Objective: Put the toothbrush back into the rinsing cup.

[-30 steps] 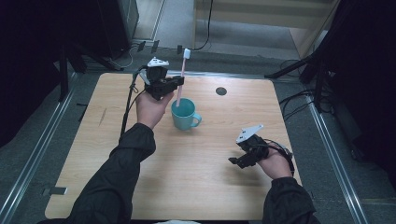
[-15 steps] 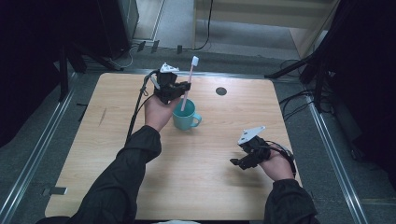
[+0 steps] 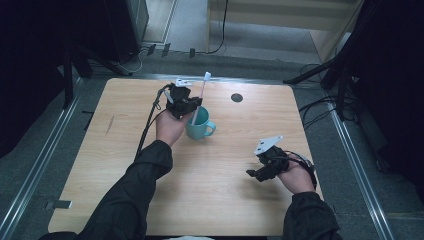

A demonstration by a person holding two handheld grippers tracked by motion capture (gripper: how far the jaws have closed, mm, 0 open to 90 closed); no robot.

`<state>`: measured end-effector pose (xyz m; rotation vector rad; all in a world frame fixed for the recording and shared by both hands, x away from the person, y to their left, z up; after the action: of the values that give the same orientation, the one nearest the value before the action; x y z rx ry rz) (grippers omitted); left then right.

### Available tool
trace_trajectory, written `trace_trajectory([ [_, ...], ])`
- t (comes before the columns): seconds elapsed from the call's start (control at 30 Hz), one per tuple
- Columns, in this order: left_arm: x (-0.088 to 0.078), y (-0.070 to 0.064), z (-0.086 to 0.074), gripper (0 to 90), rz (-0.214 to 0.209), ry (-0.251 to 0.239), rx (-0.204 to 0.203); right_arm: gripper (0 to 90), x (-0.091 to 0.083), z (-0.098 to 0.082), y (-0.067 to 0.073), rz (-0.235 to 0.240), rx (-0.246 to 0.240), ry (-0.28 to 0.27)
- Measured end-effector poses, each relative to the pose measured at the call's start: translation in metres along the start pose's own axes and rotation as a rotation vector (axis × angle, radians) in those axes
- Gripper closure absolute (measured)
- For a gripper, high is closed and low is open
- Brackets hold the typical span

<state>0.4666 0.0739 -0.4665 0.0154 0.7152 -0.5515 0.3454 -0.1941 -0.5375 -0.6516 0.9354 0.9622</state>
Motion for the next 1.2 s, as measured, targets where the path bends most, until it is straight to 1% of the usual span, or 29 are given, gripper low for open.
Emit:
trace_trajectory([
  [0.03,0.001,0.0,-0.001,84.2,0.004,-0.002,-0.005,25.2,0.0,0.0,-0.001,-0.003,0.003,-0.005],
  [0.07,0.001,0.001,-0.003,84.1,0.008,0.011,-0.005,25.1,-0.001,0.0,-0.001,-0.004,0.012,-0.005],
  [0.1,0.001,0.001,-0.003,84.1,0.008,0.011,-0.005,25.1,-0.001,0.0,-0.001,-0.004,0.012,-0.005],
  [0.13,0.002,0.002,-0.004,84.1,0.006,0.022,-0.009,25.2,-0.001,0.0,-0.001,-0.004,0.015,-0.005],
  [0.27,0.004,0.002,-0.008,84.1,0.011,0.035,-0.005,25.2,0.0,0.0,-0.001,-0.003,0.003,-0.004],
  [0.53,0.008,0.002,-0.013,84.0,0.001,0.06,-0.008,25.2,-0.001,0.0,-0.001,-0.009,0.009,-0.003],
  [0.73,0.009,0.004,-0.014,83.6,-0.008,0.075,-0.028,25.1,0.0,0.0,-0.002,-0.008,0.005,-0.002],
  [0.87,0.01,0.004,-0.013,83.2,-0.011,0.085,-0.034,25.1,0.0,0.0,-0.002,-0.008,0.005,-0.002],
  [0.93,0.01,0.004,-0.013,83.0,-0.016,0.09,-0.035,25.2,0.0,0.0,-0.002,-0.009,0.004,-0.002],
  [1.03,0.01,0.004,-0.013,82.8,-0.011,0.1,-0.032,25.2,0.0,0.0,-0.002,-0.008,0.005,-0.002],
  [1.13,0.011,0.004,-0.012,82.7,-0.026,0.112,-0.036,25.1,0.0,0.0,-0.002,-0.008,0.005,0.0],
  [1.2,0.011,0.005,-0.012,82.2,-0.018,0.117,-0.028,25.1,0.0,0.0,-0.002,-0.009,0.003,-0.001],
])
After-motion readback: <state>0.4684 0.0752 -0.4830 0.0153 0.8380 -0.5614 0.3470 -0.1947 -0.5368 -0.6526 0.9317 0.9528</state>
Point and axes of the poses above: each handheld gripper's, and its own axes: x roughly forward along the jaws, z roughly out of its top, y roughly to its left, the point moved 5 cm from there along x, roughly forward along the jaws, and after that the axes turned 4 degrees about y, right-handed, at the moved point
